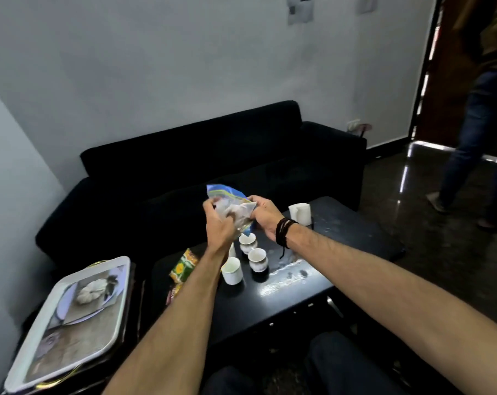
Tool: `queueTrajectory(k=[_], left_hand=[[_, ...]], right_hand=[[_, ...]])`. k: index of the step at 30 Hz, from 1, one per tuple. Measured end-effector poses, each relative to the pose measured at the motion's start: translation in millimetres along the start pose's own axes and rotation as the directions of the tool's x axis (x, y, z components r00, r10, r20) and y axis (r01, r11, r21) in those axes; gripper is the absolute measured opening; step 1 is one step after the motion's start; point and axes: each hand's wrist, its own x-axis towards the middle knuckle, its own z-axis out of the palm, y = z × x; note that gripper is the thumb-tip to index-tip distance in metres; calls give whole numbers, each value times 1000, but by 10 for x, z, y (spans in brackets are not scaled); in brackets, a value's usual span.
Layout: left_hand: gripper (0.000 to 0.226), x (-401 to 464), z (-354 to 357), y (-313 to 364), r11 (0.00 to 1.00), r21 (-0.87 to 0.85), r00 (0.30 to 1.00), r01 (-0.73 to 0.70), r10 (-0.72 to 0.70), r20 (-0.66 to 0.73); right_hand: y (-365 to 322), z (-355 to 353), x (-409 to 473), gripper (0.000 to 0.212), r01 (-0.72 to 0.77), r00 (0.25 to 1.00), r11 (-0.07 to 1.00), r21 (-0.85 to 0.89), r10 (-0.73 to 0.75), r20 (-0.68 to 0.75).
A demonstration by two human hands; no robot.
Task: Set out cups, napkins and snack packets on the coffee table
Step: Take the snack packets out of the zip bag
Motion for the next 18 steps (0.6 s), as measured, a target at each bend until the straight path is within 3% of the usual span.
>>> queueTrajectory(k=[2,3,5,7,12,15,18], left_hand=[[88,-31,313,14,990,-83,990,117,-109,86],[93,-39,469,-3,978,-89,975,187,-173,142],[75,-45,729,-60,968,-70,939,242,-215,267],[57,-95,1033,-99,971,-46,923,236,-209,323],[48,-292,1866,-180,974,144,959,176,-203,197],[44,-475,2408,-338,967,105,906,231,-253,339],[34,-757,2981,-490,933,136,751,333,-350,561]], right_hand=[[-28,-347,-20,44,30,996,995,-95,-37,-83],[-41,-541,-37,55,-3,993,991,-136,-14,-120],[-48,-882,-87,68,-68,990,985,-160,48,-131],[-30,-1220,-129,68,-77,996,987,-142,69,-61],[130,-2073,-272,51,-130,988,992,1,129,89],[330,-2646,-444,55,-105,994,989,-108,103,-20],[595,-3229,-690,39,-138,963,967,-214,80,-259]])
